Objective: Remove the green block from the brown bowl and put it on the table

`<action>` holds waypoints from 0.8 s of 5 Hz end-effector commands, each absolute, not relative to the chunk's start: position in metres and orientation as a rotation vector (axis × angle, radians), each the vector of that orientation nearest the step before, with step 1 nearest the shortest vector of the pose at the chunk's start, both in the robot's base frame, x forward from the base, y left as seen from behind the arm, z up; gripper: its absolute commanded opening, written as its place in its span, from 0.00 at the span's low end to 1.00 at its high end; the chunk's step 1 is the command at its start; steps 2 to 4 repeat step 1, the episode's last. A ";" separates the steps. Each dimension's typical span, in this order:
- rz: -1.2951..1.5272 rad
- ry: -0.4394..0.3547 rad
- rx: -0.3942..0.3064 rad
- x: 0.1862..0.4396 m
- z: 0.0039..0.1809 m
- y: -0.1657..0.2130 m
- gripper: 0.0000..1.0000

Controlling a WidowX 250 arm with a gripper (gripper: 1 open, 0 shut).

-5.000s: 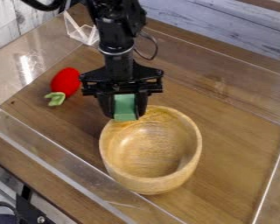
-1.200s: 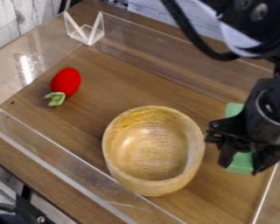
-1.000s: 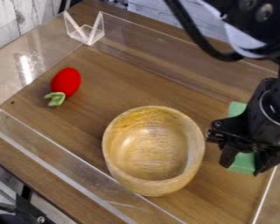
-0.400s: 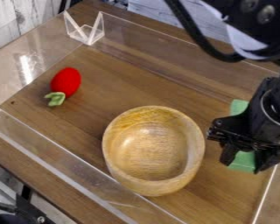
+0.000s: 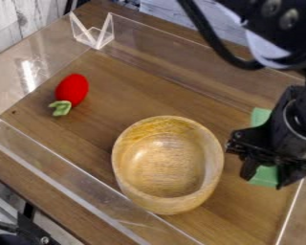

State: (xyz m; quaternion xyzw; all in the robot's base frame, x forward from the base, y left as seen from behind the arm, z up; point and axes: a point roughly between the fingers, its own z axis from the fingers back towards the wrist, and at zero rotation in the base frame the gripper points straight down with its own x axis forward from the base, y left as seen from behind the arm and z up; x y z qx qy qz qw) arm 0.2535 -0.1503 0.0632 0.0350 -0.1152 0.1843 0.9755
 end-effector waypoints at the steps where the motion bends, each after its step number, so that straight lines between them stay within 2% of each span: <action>1: 0.375 -0.279 0.037 0.256 0.077 -0.153 0.00; 4: 0.375 -0.279 0.037 0.256 0.077 -0.153 0.00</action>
